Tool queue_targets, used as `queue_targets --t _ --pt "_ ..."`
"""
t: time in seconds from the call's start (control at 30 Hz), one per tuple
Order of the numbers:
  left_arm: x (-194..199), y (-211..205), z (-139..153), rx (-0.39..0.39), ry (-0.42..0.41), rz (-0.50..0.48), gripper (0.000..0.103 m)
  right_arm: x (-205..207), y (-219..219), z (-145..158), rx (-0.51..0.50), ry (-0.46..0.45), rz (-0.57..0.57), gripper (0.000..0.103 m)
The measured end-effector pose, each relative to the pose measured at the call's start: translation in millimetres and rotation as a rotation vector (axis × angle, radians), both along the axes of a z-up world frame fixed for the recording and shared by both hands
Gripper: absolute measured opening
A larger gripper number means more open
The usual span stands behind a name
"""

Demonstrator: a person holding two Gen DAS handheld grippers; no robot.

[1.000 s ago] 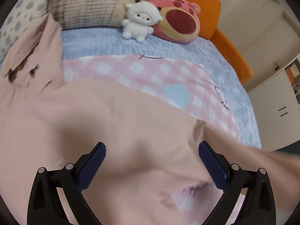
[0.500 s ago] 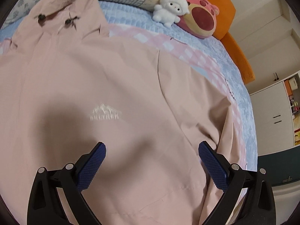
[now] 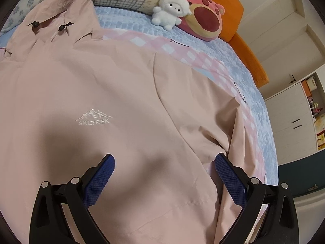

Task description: Fold large clothes

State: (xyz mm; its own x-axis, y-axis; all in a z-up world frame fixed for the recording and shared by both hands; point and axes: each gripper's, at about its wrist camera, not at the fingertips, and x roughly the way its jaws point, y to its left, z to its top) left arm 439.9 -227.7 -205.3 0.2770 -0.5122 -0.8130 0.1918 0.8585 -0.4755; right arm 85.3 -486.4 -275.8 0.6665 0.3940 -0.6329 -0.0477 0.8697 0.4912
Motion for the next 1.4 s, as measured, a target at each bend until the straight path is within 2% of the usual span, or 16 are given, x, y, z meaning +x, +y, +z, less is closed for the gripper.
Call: queue_targets --t 0.07,0.13,0.23,0.3,0.43,0.6,0.67,0.83,0.87,0.93,0.97,1.03,1.1,1.2,1.37,1.4 --pt "2.8 -5.2 -0.5 -0.004 0.006 -0.003 0.1 9.1 0.8 0.6 0.005 -0.042 -0.007 0.016" --pt "4.5 -9.8 -0.6 -0.005 0.012 -0.008 0.1 7.2 7.8 11.5 0.035 -0.103 0.012 0.008" --pt "11.3 -23.3 2.4 -0.011 0.016 -0.042 0.1 -16.5 35.6 43.4 0.046 -0.204 0.14 0.008" --pt "17.3 -32.6 7.0 -0.019 0.0 -0.07 0.1 -40.8 66.7 70.4 0.07 -0.265 0.302 0.008" --pt "31.9 -47.8 10.8 -0.045 0.009 -0.095 0.1 -73.0 111.2 90.2 0.042 -0.296 0.505 0.008" --pt "40.1 -64.2 -2.0 0.242 -0.039 -0.096 0.1 -69.6 118.7 81.5 0.078 -0.259 0.521 0.008" --pt "38.9 -64.0 -4.1 0.313 -0.078 -0.09 0.1 -65.9 116.4 80.1 0.102 -0.252 0.513 0.008" --pt "43.4 -56.5 -18.1 0.179 -0.01 -0.123 0.097 -72.1 122.2 68.5 0.123 -0.231 0.569 0.008" --pt "43.5 -56.5 -16.8 0.157 -0.015 -0.125 0.095 -74.1 127.6 67.7 0.128 -0.229 0.588 0.008" --pt "42.2 -56.7 -9.3 0.144 -0.038 -0.106 0.058 -80.7 135.3 68.7 0.122 -0.238 0.6 0.008" --pt "44.6 -55.0 -4.9 0.116 -0.033 -0.096 0.048 -84.0 138.4 69.2 0.115 -0.242 0.606 0.008" --pt "46.9 -55.3 1.6 0.069 -0.029 -0.102 0.009 -87.4 142.9 73.8 0.095 -0.257 0.609 0.008" --pt "48.3 -56.6 13.0 0.084 -0.067 -0.112 0.008 -91.0 144.1 78.9 0.076 -0.282 0.604 0.008" --pt "46.8 -53.5 20.8 0.187 -0.127 -0.127 0.008 -93.6 150.1 84.9 0.045 -0.319 0.606 0.008" --pt "57.8 -18.8 -3.7 0.264 -0.089 -0.024 0.009 -86.2 171.1 42.4 -0.009 -0.229 0.632 0.008" --pt "57.7 -13.2 -11.1 0.27 -0.083 -0.013 0.015 -83.7 175.4 30.0 -0.027 -0.2 0.634 0.01"
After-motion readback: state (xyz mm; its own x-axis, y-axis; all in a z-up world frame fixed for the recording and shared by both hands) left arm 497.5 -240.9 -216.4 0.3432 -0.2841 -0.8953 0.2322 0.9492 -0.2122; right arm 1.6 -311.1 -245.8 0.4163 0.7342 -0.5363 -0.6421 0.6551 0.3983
